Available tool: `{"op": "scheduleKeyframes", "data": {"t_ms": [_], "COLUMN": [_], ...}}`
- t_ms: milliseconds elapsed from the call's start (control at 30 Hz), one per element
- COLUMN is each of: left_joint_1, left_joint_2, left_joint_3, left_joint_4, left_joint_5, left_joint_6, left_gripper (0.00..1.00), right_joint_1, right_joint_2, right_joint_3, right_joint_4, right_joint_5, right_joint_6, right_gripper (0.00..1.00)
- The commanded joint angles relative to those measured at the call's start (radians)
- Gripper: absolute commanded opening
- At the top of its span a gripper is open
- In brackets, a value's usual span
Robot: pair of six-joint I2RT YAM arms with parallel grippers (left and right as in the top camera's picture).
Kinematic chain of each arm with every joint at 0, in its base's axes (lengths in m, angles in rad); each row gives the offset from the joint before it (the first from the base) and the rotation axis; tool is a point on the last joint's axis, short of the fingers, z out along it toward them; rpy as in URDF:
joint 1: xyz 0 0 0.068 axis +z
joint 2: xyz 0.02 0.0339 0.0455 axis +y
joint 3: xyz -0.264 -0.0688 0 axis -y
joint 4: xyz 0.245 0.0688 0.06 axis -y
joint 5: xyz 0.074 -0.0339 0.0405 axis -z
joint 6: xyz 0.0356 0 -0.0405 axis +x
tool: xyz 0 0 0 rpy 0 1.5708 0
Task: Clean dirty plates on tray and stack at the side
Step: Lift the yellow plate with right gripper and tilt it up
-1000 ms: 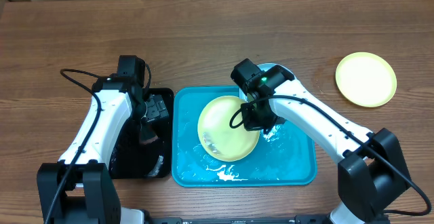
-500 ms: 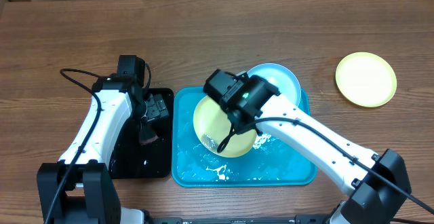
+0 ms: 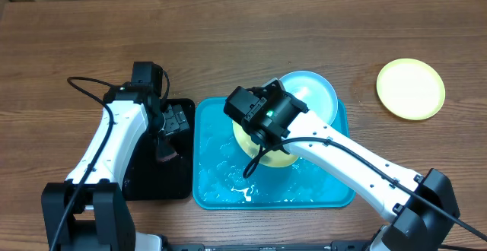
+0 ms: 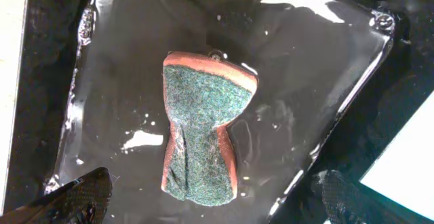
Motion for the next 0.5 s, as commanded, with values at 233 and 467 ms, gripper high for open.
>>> {"op": "scheduleKeyframes", "data": {"t_ms": [233, 467], "left_joint_1": [-0.002, -0.002], "left_joint_2": [0.002, 0.002], "left_joint_3": [0.005, 0.005], "left_joint_4": [0.004, 0.003], "left_joint_5": [0.008, 0.008], "left_joint_6": [0.004, 0.004], "left_gripper": [1.0, 1.0], "right_joint_1": [0.026, 0.116], "right_joint_2": [-0.027, -0.027], "right_joint_3": [0.029, 0.029], "right_joint_4": [-0.023, -0.068], "right_joint_5": [0.219, 0.416], "right_joint_6": [0.003, 0.0], "right_gripper": [0.04, 0.04]}}
